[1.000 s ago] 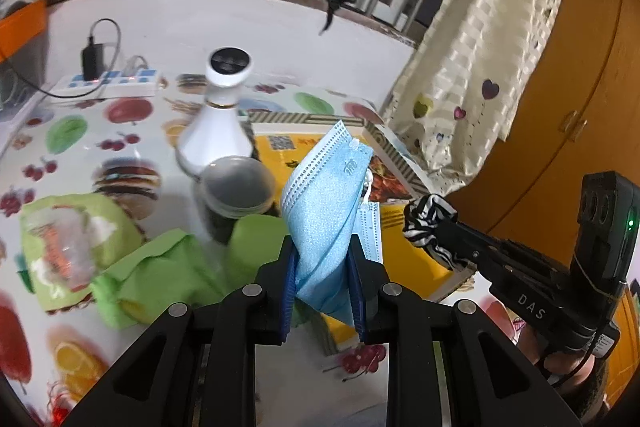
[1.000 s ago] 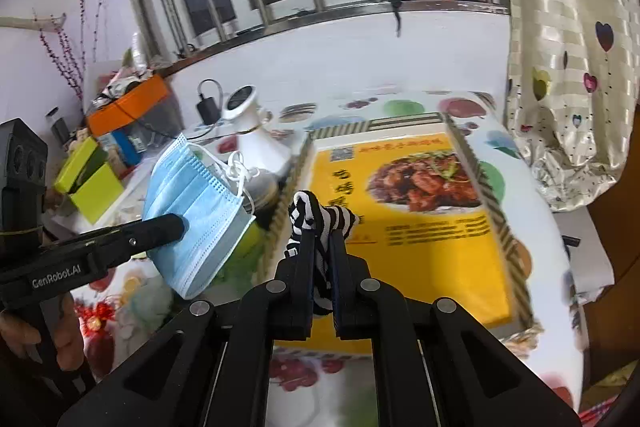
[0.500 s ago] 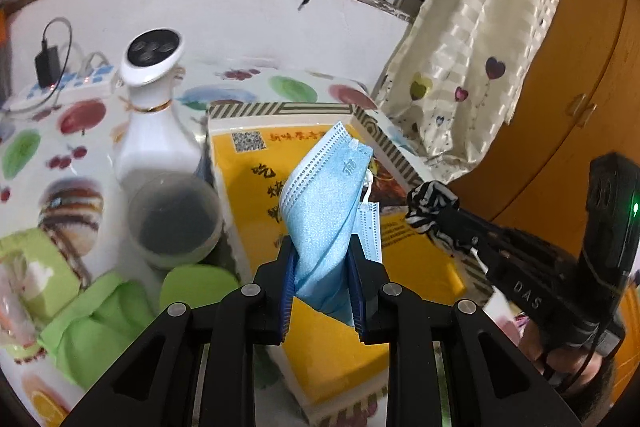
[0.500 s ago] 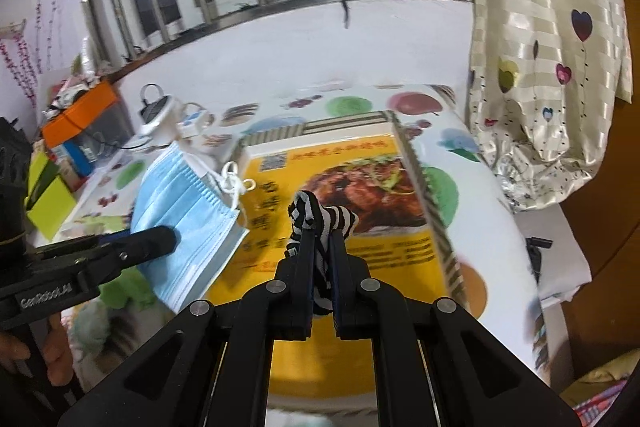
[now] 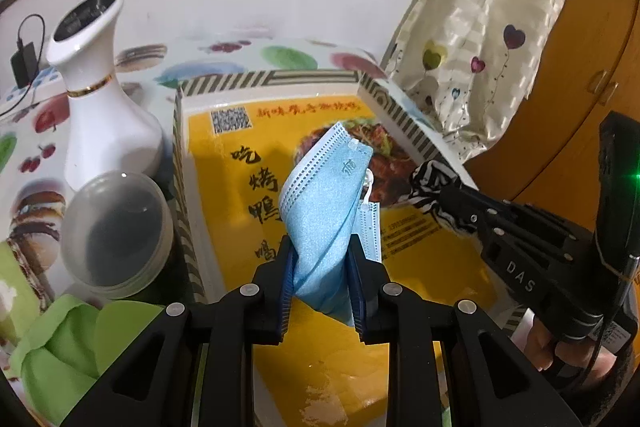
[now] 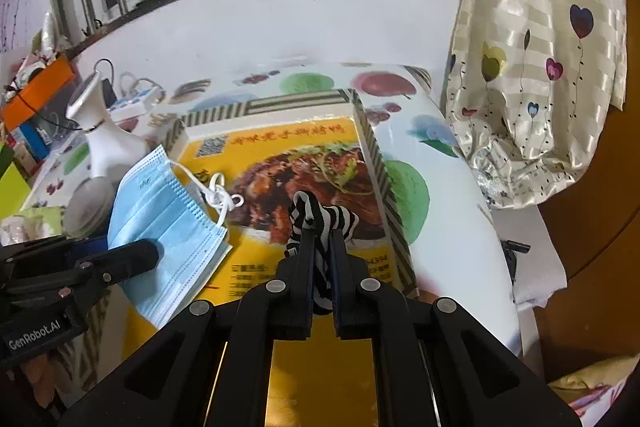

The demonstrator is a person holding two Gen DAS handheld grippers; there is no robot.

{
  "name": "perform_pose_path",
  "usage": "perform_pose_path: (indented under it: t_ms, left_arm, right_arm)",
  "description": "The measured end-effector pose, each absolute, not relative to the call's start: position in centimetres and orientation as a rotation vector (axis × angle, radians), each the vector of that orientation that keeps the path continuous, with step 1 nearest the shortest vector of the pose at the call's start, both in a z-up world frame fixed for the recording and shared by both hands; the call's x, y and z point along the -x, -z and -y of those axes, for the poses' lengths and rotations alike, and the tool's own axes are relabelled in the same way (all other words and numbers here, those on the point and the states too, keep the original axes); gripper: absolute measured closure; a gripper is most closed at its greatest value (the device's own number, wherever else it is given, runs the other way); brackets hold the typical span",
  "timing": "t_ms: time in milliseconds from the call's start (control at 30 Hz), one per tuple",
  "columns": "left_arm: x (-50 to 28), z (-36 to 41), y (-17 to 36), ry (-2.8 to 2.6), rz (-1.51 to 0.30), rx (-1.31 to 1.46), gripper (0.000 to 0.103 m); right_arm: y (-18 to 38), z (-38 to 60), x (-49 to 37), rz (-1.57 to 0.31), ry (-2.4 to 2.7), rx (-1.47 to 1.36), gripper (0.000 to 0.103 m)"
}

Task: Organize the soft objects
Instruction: 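Carry the mask and striped sock over the yellow box with both grippers, then open both grippers to drop the mask and sock into the box, then grasp the red tassel ornament with the left gripper while the right grasps the white glove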

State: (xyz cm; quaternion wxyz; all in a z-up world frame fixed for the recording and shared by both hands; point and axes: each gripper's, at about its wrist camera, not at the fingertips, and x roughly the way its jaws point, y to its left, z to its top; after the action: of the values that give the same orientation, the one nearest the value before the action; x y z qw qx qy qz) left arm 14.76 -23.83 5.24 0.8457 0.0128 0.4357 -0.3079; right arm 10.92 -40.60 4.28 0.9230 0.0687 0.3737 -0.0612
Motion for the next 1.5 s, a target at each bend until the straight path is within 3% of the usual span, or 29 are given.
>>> perform_pose_path:
  t_ms: [167, 233, 300, 500, 600, 1500]
  left_arm:
    - [-14.7, 24.0, -5.2, 0.648, -0.918, -0.044, 0.075]
    - [-14.5, 24.1, -5.3, 0.656, -0.913, -0.049, 0.068]
    - [-14.4, 24.2, -5.4, 0.650, -0.902, -0.056, 0.056]
    - [-14.2, 23.5, -5.7, 0.637, -0.901, -0.048, 0.054]
    - [-13.3, 22.9, -6.4, 0.647, -0.879, -0.053, 0.051]
    - [-2.7, 7.1, -10.8, 0.454, -0.766, 0.065, 0.050]
  right_arm:
    - [-3.7, 41.0, -11.1, -0.783, 0.135, -0.141, 0.095]
    - [-3.6, 41.1, -11.1, -0.787, 0.136, -0.148, 0.092]
    - [-3.6, 41.0, -11.1, -0.787, 0.140, -0.150, 0.086]
    - [-4.0, 41.0, -10.6, -0.770, 0.143, -0.153, 0.066]
    - [-4.5, 41.0, -10.1, -0.750, 0.136, -0.162, 0.063]
    - [-9.0, 32.4, -1.6, -0.611, -0.152, -0.194, 0.063]
